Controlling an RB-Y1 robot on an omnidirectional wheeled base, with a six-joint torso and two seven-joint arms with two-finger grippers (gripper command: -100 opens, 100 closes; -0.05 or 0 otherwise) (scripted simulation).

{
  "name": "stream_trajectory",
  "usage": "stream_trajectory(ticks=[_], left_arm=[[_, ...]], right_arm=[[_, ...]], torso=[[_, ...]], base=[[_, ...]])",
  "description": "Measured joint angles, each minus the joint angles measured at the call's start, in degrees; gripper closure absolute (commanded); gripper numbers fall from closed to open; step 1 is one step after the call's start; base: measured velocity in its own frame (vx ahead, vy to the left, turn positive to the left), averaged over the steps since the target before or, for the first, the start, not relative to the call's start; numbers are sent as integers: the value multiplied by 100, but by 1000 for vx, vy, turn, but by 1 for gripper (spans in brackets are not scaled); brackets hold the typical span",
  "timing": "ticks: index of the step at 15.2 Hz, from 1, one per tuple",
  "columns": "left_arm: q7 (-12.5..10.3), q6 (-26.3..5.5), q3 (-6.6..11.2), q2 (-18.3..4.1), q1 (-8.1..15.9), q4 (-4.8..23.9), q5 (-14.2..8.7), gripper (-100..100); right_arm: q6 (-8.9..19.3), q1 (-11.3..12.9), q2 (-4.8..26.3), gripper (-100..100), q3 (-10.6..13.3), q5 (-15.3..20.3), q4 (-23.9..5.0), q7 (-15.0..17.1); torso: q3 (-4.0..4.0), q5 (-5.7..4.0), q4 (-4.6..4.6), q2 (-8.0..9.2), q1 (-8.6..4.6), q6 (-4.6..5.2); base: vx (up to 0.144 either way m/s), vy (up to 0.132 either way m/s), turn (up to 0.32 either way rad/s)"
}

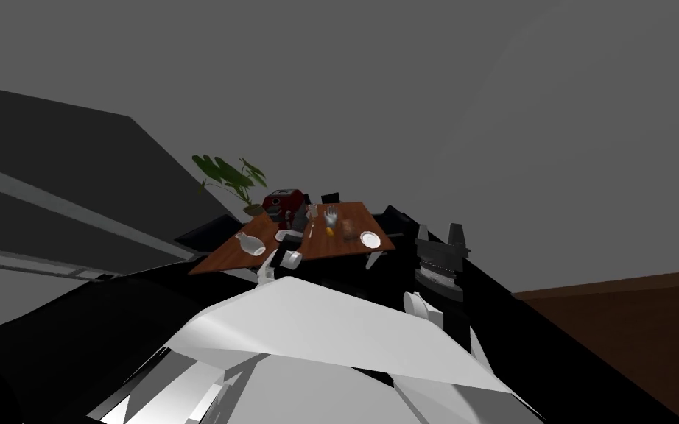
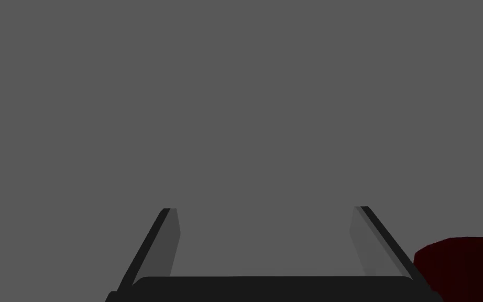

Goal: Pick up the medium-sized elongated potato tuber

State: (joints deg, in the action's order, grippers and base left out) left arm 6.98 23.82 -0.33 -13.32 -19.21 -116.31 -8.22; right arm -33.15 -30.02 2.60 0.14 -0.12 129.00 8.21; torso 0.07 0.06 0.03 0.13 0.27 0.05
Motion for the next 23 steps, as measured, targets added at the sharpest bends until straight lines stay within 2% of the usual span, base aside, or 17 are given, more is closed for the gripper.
stream_trajectory(ticks=[5,10,15,19,23], left_arm=[[15,-461,42,-286,259,566,-130,-100],[30,-1013,115,-567,634,1155,-283,-100],[76,-1566,157,-772,1009,1802,-417,-100],[112,-1929,188,-850,1182,2161,-481,-100],[107,-2297,224,-1058,1455,2665,-621,-100]], right_arm=[[0,-1,0,0,0,0,0,0],[0,0,0,0,0,0,0,0],[0,-1,0,0,0,0,0,0],[0,-1,0,0,-1,0,0,0],[0,-1,0,0,0,0,0,0]], torso=[[1,0,0,1,0,-3],[0,0,0,-1,0,-1],[-1,0,0,-2,-4,-2],[-4,-2,-1,-9,-11,-5],[-3,-2,-1,-5,-10,-3]], base=[[-43,49,-179],[-44,44,-190],[-44,34,-175],[-30,20,-160],[-38,22,-166]])
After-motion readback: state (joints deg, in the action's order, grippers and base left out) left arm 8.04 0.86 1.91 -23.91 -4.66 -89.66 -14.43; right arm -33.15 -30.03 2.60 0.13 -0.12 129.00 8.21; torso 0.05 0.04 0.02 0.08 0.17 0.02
